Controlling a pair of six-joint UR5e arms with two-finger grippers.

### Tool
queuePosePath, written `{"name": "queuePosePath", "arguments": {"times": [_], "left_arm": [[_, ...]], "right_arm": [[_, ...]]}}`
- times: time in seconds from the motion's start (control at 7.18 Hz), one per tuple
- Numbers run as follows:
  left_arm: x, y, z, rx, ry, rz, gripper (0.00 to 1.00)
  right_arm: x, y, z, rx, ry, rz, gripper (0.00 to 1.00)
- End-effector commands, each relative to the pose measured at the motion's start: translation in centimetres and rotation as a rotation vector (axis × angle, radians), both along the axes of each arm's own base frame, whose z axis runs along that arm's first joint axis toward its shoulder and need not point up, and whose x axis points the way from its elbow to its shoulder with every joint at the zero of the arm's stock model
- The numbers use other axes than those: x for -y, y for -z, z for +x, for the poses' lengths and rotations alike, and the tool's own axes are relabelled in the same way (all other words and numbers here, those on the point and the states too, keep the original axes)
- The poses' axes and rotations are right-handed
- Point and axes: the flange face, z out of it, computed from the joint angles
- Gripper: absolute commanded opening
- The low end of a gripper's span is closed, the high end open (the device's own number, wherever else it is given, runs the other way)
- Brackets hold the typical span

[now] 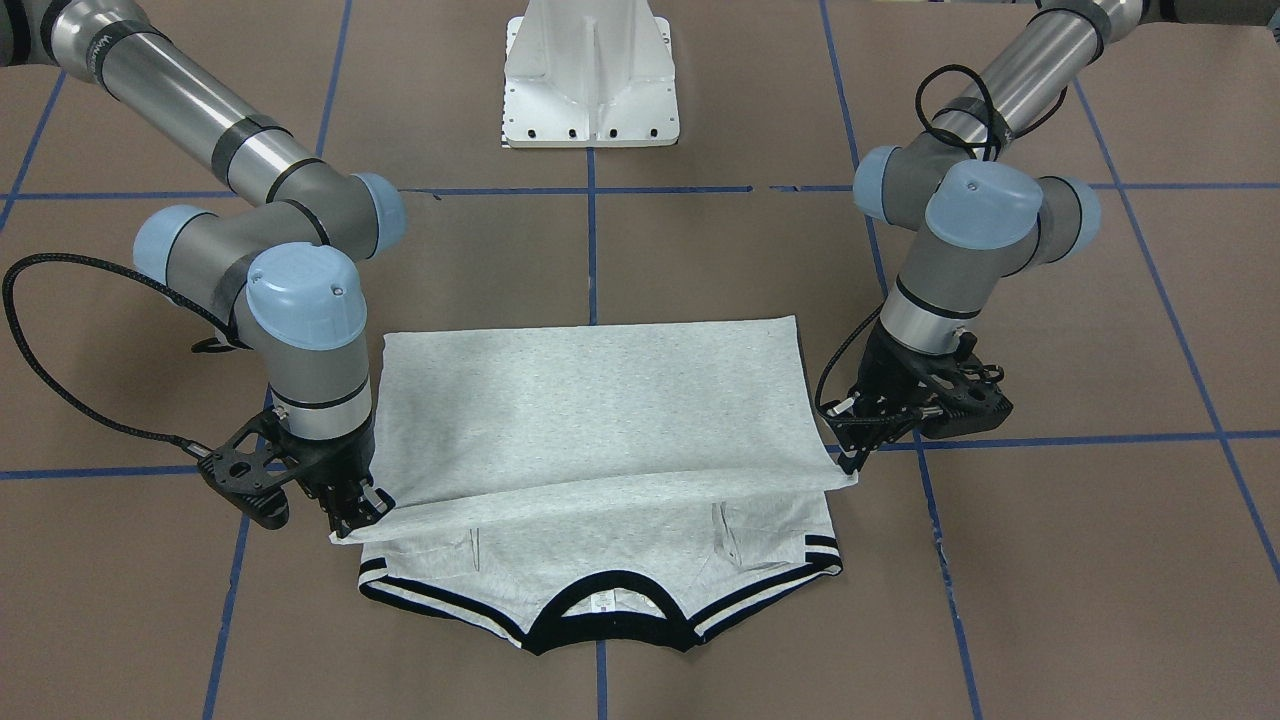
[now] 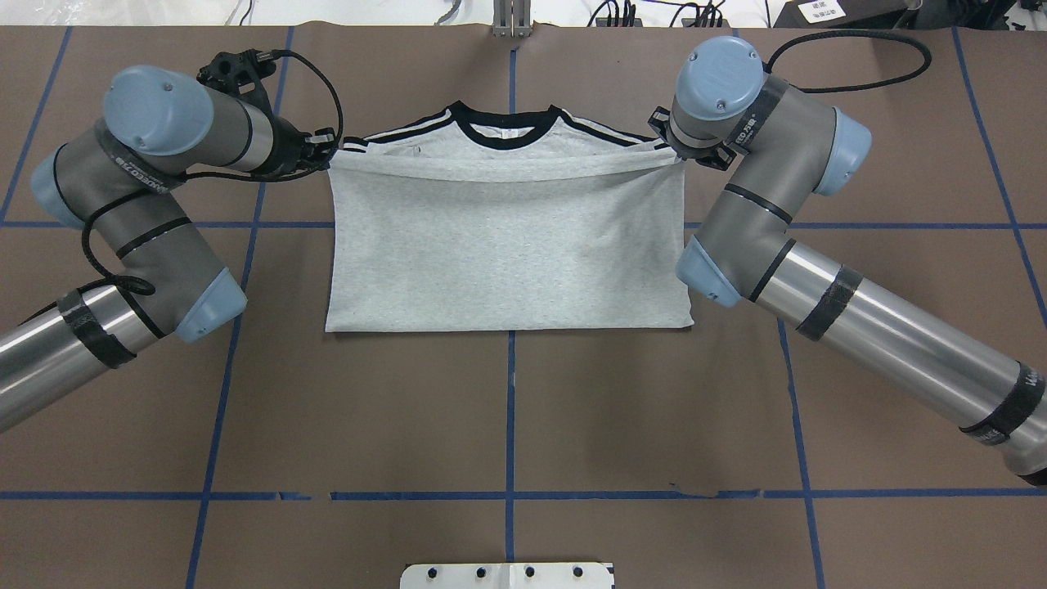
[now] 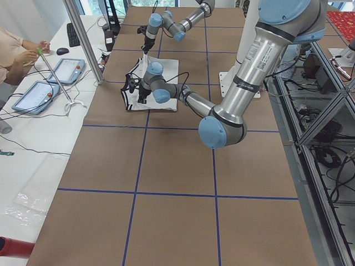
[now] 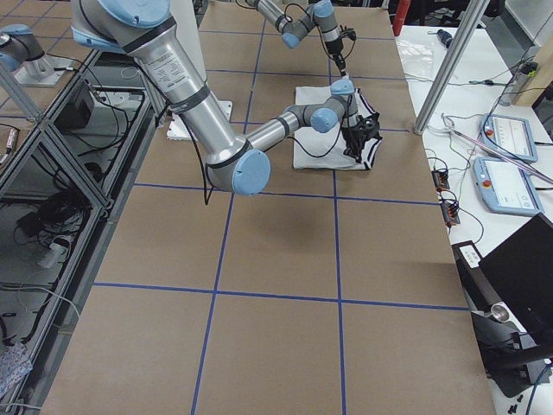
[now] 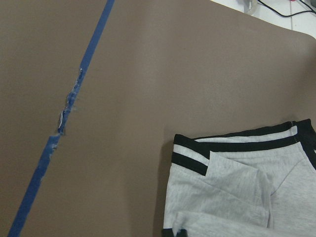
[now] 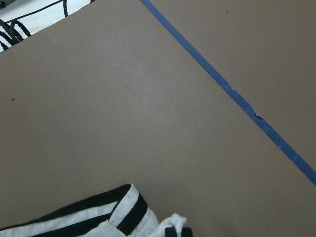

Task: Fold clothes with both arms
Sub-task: 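Lower the hem at the collar and open both grippers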

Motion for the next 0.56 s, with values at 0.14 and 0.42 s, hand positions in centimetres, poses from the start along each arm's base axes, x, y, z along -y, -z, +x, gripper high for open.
{"name": "queuePosePath", "arguments": {"times": [0.14, 0.42], "left_arm": [[1.7, -0.5, 1.1, 0.012, 0.029, 0.014, 0.0], [2.3, -0.7, 0.7, 0.012, 0.039, 0.014, 0.0]], "right_arm": [[0.2, -0.2, -0.1, -0.002, 0.001, -0.002, 0.0], [0.5, 0.9, -0.2, 0.008, -0.002, 0.007, 0.0]]}}
